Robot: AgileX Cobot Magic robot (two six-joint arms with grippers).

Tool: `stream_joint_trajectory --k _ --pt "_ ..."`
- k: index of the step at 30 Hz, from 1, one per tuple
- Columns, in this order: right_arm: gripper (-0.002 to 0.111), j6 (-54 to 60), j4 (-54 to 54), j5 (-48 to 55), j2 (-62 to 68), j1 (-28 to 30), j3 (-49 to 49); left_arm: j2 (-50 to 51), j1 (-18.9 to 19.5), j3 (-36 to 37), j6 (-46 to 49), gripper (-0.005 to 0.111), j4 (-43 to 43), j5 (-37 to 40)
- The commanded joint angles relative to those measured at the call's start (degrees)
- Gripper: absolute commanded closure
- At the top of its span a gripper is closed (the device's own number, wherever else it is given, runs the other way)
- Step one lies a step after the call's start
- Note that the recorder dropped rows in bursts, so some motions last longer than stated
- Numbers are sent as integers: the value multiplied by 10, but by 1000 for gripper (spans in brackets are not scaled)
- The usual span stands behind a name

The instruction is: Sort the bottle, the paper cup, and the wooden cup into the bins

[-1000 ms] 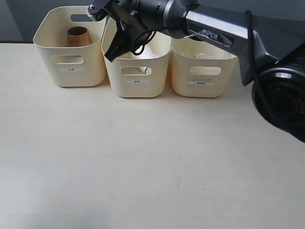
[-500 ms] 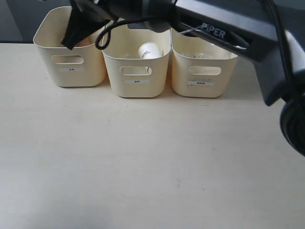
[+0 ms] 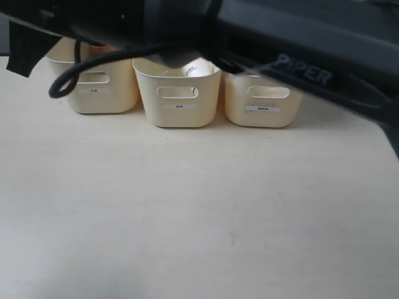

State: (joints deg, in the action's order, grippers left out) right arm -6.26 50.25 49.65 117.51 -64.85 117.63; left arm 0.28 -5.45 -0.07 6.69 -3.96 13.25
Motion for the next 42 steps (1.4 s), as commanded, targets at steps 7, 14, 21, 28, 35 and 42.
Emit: stream_joint_trajectory --k 7,14,21,28,35,42 --pt "109 -161 148 -26 -151 -20 -227 -3 -4 1 -1 107 0 -4" --pt "109 -276 244 -27 -294 -20 -398 -3 -4 1 -1 107 0 -4" --pt "109 -367 325 -23 -446 -20 -540 -3 -4 1 -1 107 0 -4" --pt "109 -374 337 18 -541 -18 -601 -3 -4 1 -1 107 0 -4" --pt "109 -374 352 72 -594 -18 -641 -3 -4 1 -1 107 0 -4" --pt "109 -408 355 57 -624 48 -680 -3 -4 1 -1 107 0 -3"
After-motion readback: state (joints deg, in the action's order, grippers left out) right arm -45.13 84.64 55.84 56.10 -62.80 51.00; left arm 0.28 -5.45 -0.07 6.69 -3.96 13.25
